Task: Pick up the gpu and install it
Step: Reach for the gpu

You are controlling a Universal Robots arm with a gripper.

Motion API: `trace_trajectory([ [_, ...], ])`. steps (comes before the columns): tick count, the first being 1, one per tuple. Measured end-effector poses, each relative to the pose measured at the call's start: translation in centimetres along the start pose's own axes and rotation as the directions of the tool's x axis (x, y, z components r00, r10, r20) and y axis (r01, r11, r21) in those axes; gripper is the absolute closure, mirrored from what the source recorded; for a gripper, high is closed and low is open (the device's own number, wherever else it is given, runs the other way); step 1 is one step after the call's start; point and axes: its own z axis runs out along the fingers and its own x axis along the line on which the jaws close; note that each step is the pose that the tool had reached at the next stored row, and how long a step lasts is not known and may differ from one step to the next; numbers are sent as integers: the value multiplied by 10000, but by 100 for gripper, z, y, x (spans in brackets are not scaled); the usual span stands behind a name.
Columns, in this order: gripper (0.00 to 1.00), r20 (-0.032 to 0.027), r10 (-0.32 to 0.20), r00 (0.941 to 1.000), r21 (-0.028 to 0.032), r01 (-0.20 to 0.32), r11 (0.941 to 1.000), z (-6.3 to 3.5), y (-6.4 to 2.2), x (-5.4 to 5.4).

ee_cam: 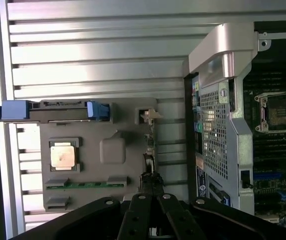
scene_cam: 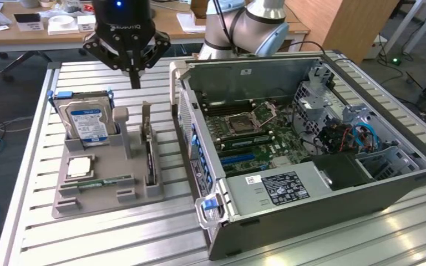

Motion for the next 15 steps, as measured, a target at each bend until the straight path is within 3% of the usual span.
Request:
trace_trajectory([
  [15, 89, -1, -1, 10000, 0, 1, 10000, -8, -223, 13],
])
